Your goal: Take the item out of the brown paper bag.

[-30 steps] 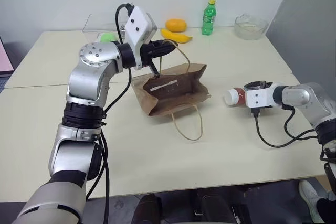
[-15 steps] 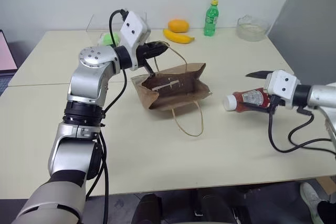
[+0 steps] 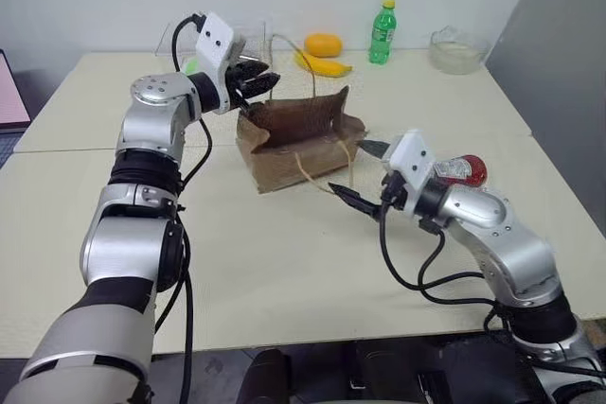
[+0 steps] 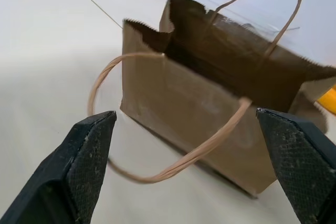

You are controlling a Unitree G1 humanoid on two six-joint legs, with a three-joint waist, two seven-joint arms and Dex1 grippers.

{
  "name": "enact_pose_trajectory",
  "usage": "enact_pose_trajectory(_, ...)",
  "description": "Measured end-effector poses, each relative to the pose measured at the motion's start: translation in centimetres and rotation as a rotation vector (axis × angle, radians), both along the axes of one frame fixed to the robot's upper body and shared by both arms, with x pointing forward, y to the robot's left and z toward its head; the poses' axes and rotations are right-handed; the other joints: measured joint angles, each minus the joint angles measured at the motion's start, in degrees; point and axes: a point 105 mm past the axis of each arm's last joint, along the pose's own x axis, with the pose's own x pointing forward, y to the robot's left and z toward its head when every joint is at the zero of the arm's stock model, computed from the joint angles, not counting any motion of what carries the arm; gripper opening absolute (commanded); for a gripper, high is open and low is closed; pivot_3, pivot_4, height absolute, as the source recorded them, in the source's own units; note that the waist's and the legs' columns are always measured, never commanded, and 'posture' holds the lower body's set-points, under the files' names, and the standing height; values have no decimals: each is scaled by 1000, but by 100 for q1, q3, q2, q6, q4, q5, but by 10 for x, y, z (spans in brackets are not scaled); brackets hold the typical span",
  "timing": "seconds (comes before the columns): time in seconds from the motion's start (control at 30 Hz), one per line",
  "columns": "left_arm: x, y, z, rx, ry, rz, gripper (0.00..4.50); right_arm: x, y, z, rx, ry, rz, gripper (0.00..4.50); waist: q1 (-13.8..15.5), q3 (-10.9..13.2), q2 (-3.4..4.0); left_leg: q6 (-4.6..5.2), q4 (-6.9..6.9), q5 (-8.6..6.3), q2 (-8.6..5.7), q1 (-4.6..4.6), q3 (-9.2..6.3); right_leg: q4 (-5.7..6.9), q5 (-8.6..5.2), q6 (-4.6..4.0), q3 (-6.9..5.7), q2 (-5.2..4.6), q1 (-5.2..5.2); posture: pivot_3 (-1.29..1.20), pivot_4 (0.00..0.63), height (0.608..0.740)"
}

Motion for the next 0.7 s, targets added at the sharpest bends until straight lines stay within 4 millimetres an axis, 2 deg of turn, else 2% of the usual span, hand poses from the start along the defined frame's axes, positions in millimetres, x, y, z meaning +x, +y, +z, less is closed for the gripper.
enact_pose_trajectory(0.2, -33, 12, 12, 56, -44, -112, 4492, 13, -4, 8, 25, -48, -40, 4500, -26, 0, 0, 1, -1, -1, 9, 4, -13, 1, 0, 0, 6, -4, 0, 0, 150, 740)
enact_pose_trajectory(0.3, -46, 21, 18, 41, -85, -81, 4492, 15, -9, 13, 55, -74, -51, 4500, -20, 0, 0, 2, 0, -1, 12, 8, -23, 10, -3, 5, 5, -4, 2, 0, 150, 740)
enact_pose_trajectory(0.4, -68, 37, 20, -34, -130, 33, 4492, 14, -16, 13, 80, -102, -65, 4500, -28, -1, 0, 1, -2, -1, 17, 16, -29, 11, -4, 8, 10, -7, 6, 0, 150, 740)
enact_pose_trajectory(0.5, -86, 54, 9, -129, -159, 196, 4492, 11, -22, 2, 86, -122, -99, 4500, -13, -5, -3, 1, -5, -1, 18, 16, -34, 4, -3, 9, 7, -29, 7, 0, 150, 740)
enact_pose_trajectory(0.57, -96, 63, -7, -216, -158, 317, 4492, 7, -25, -8, 113, -125, -124, 4500, -1, -8, -9, 1, 0, -1, 15, 21, -35, 15, -2, 8, 8, -38, 13, 0, 150, 740)
enact_pose_trajectory(0.63, -113, 76, -32, -248, -145, 449, 4492, 5, -28, -18, 179, -106, -191, 4500, -3, -25, -14, 1, -4, -1, 14, 34, -30, 12, 2, 3, 16, -42, 22, 0, 150, 740)
enact_pose_trajectory(0.7, -128, 83, -70, -260, -66, 545, 4492, 7, -39, -34, 220, -65, -285, 4500, 0, -28, -19, 0, -7, -1, 11, 43, -28, 11, 2, 3, 19, -45, 29, 0, 150, 740)
